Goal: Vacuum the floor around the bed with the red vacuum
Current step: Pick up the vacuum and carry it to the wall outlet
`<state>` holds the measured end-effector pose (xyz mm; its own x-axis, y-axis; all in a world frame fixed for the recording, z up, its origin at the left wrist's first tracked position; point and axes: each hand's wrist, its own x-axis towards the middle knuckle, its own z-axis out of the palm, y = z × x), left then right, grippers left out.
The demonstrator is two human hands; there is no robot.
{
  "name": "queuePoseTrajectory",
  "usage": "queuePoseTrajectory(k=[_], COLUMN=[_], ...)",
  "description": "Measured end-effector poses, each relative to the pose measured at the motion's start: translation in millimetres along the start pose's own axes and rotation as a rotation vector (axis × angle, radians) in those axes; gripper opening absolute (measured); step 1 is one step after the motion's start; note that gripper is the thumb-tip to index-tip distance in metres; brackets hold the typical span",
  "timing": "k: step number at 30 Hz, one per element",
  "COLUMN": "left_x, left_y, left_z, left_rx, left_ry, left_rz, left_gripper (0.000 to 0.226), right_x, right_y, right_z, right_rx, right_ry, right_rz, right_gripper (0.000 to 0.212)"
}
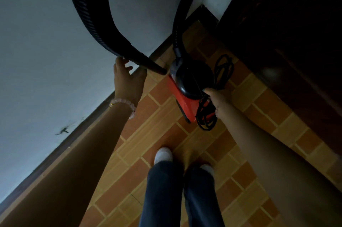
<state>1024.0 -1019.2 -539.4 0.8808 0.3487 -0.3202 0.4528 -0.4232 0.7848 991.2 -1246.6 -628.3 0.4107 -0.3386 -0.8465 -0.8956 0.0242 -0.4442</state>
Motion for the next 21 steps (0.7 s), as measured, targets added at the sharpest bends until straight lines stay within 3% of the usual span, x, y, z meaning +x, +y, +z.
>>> queuePoseTrajectory(k=[5,8,9,13,21], left_x=[10,15,17,22,30], left_y=[-1,-3,-4,-8,-11], left_z=[5,7,8,9,11], left_rx=[-0.074,-0.078,-0.072,-0.041,-0.012], left_ry=[0.000,-0.006,-0.008,-0.005,-0.004], left_rz=[-0.002,0.004,0.012,0.050,0.036], left_gripper=[0.055,0.049,0.047,0.043,0.040], right_x=[9,18,19,15,27], right_y=[8,16,18,21,25], right_z=[17,31,33,35,38], right_rx=[-0.251,-0.531,-0.665,-1.087,-1.072], right_ry=[0.067,0.180,0.247,0.394,0.496], right_rz=[-0.233,-0.323,-0.366,-0.519,-0.744], right_gripper=[0.023,0.021,0.026,0.077,0.052])
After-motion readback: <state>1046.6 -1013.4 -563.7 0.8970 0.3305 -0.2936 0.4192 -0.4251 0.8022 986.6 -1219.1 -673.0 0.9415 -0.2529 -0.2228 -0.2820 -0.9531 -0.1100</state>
